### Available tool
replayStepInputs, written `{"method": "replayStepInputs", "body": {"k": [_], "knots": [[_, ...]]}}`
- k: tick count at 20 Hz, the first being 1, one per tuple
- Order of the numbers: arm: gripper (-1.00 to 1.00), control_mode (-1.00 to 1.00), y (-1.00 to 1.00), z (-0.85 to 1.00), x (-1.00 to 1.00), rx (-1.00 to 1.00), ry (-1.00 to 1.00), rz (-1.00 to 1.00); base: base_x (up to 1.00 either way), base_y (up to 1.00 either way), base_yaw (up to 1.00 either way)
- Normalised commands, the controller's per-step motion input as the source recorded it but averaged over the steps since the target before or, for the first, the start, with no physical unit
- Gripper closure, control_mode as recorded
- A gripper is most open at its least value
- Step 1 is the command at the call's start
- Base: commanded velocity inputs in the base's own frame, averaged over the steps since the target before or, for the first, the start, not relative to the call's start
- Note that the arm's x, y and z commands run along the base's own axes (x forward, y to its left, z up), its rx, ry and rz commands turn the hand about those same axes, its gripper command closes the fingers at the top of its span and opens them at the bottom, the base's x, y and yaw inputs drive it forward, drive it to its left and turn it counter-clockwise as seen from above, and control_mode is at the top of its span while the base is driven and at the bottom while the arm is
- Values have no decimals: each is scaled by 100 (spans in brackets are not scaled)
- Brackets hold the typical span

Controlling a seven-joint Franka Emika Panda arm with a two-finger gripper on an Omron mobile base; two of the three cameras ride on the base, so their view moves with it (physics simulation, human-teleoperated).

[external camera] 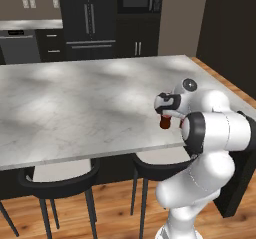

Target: Place the large bottle from the dining counter next to the other large bottle outside the sink, and place the small bottle from the dining counter next to the other small bottle inside the sink.

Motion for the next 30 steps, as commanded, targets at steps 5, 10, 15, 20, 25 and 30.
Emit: {"method": "replayStepInputs", "body": {"k": [5,10,15,20,25,30], "knots": [[-100,-100,-7,-7,19,0,0,0,0,0,0],[-100,-100,-7,-6,18,0,0,0,0,0,0],[-100,-100,-4,-6,17,0,0,0,0,0,0],[-100,-100,0,-6,15,0,0,0,0,0,0],[-100,-100,0,-8,19,0,0,0,0,0,0],[100,-100,0,-8,29,0,0,0,0,0,0]]}}
